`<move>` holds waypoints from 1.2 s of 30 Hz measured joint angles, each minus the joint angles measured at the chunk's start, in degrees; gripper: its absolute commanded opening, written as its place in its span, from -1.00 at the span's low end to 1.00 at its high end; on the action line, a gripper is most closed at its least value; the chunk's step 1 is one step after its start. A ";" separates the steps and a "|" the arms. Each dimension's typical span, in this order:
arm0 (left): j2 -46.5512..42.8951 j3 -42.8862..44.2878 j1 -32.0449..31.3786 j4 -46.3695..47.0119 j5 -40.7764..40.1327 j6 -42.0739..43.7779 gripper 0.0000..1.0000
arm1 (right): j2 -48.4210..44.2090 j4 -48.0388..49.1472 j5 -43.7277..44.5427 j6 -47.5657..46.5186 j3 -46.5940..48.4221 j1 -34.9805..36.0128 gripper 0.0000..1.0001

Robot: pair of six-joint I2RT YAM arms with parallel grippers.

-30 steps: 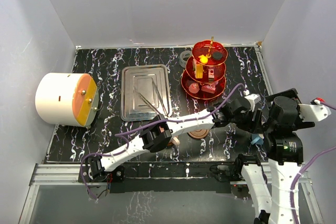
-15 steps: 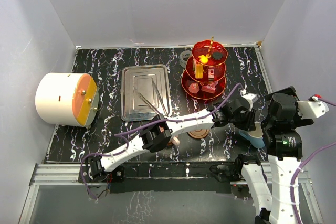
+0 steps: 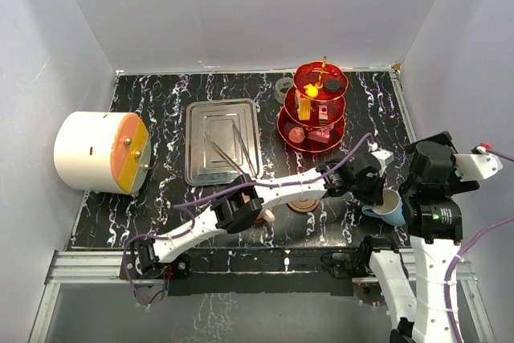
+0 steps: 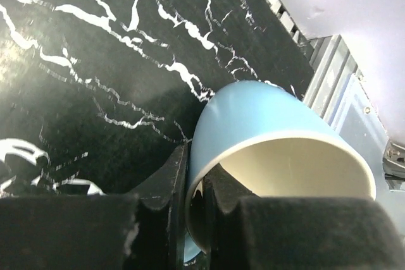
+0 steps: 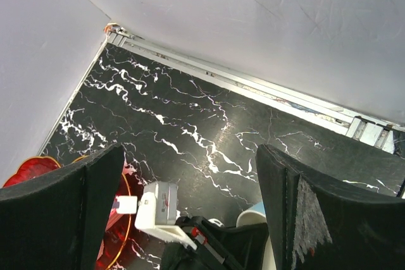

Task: Serve the afternoon tea
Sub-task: Pick up the cup from the corner of the board.

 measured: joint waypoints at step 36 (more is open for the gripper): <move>-25.88 -16.35 0.35 -35.47 -26.69 2.93 -1.00 | 23.50 0.42 -0.24 -0.02 -7.61 0.07 0.69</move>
